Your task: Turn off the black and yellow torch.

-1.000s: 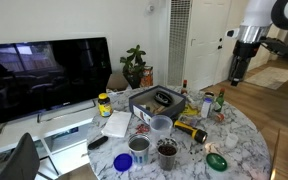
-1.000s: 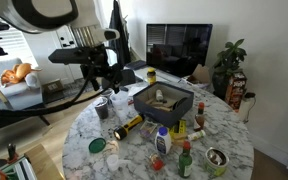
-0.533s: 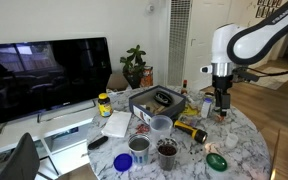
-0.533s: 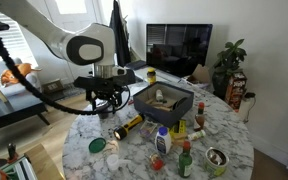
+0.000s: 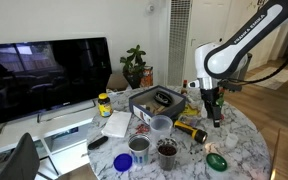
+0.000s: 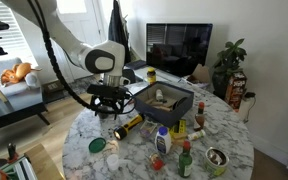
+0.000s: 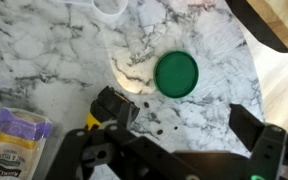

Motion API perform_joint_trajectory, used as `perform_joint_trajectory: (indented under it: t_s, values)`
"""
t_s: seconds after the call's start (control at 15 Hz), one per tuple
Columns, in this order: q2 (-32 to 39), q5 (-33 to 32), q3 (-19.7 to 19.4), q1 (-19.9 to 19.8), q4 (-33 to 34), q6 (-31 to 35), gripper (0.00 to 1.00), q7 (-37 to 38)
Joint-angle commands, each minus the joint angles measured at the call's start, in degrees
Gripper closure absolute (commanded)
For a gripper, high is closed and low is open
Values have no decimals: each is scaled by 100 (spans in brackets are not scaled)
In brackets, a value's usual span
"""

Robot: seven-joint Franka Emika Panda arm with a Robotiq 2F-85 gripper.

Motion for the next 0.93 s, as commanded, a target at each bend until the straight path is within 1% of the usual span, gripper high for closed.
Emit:
perform_joint_trajectory:
  t_s: [0.0,0.13,0.33,0.47,0.53,0.6,0.67,0.73,0.87]
  values:
    - [115,109,381,-364,13,183,0,-9]
    - [243,164,476,-479,-44,583,0,167]
    - [306,-121,490,-630,-275,1339,0,794]
    - [371,-148,515,-715,-413,1767,0,1065]
    - [414,-163,530,-753,-472,1951,2,1169]
    - [468,-99,572,-792,-504,2123,23,1200]
    - [519,-121,587,-818,-560,2292,27,1287]
    - [557,-168,610,-828,-609,2487,27,1383]
    - [640,-191,653,-862,-681,2825,42,1542]
